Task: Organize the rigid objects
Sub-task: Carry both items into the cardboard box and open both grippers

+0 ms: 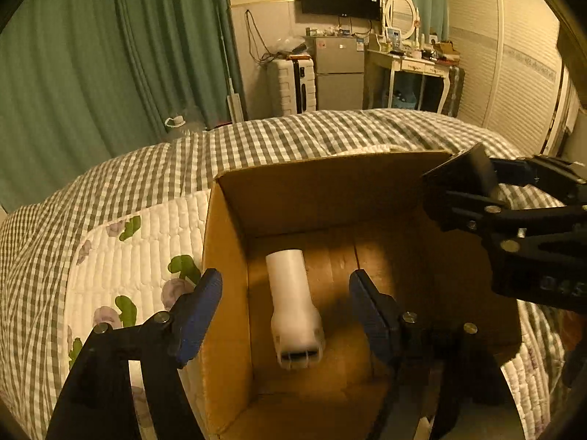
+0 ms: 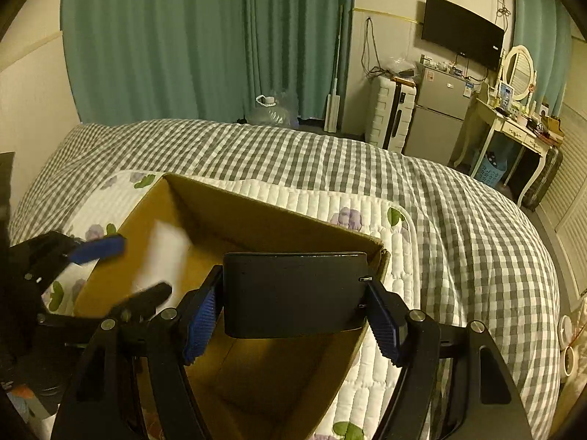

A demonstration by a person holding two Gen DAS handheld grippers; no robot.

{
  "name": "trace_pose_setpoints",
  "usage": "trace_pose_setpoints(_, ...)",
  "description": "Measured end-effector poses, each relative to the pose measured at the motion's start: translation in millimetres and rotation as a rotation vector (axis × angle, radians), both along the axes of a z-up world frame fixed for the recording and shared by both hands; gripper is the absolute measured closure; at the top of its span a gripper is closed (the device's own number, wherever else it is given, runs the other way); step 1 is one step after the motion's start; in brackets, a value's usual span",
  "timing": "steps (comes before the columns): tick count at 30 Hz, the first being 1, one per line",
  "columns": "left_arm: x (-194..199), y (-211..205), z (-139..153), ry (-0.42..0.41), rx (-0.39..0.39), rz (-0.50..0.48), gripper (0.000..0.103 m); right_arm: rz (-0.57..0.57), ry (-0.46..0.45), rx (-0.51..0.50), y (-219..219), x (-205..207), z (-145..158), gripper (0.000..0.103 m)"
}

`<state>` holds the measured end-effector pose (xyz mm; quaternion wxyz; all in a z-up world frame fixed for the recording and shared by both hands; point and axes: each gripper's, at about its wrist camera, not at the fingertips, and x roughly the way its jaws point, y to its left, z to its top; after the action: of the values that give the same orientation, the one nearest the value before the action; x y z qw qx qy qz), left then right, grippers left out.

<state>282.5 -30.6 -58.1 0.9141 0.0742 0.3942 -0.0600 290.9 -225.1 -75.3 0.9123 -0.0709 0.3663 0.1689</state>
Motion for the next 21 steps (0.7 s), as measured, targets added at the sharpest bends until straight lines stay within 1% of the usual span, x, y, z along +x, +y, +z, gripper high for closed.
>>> trace_pose_setpoints(7, -29.6, 11.3, 21.6, -0.008, -0.007, 0.025, 0.029, -0.015, 0.0, 0.008, 3.1, 1.5, 0.3, 0.03)
trace_pose_setpoints(8, -33.5, 12.9, 24.7, -0.008, -0.012, 0.028, 0.029, -0.016, -0.007, 0.01, 2.7, 0.9, 2.0, 0.026)
trace_pose_setpoints(9, -40.8, 15.5, 30.4, -0.009, -0.023, 0.033, 0.029, -0.029, -0.025, 0.005, 2.0, -1.9, 6.7, 0.019)
trace_pose_setpoints(11, -50.9, 18.4, 38.2, -0.011, -0.033, 0.041, 0.027, -0.037, -0.045, 0.01, -0.8, -9.8, 19.0, 0.016)
trace_pose_setpoints(12, -60.1, 19.3, 45.0, -0.018, -0.028, 0.051, 0.023, -0.034, -0.047, 0.015, -2.7, -14.7, 25.5, 0.016)
trace_pose_setpoints(13, -66.7, 19.9, 49.4, -0.028, -0.021, 0.061, 0.015, -0.031, -0.047, 0.013, -4.6, -20.4, 32.0, 0.016)
trace_pose_setpoints(15, -85.9, 20.5, 61.5, -0.056, 0.002, 0.096, 0.008, -0.035, -0.059, -0.004, -8.6, -36.8, 46.0, 0.016)
trace_pose_setpoints(17, -102.8, 21.7, 71.7, -0.066, 0.014, 0.101, 0.007, -0.037, -0.063, -0.008, -14.9, -54.1, 57.6, 0.015)
trace_pose_setpoints(18, -108.4, 22.0, 74.4, -0.067, 0.019, 0.104, 0.005, -0.045, -0.059, -0.012, -19.6, -65.9, 63.5, 0.015)
trace_pose_setpoints(21, -134.7, 25.7, 83.7, -0.076, 0.024, 0.126, 0.004, -0.071, -0.034, -0.024, -31.9, -93.9, 71.6, 0.015)
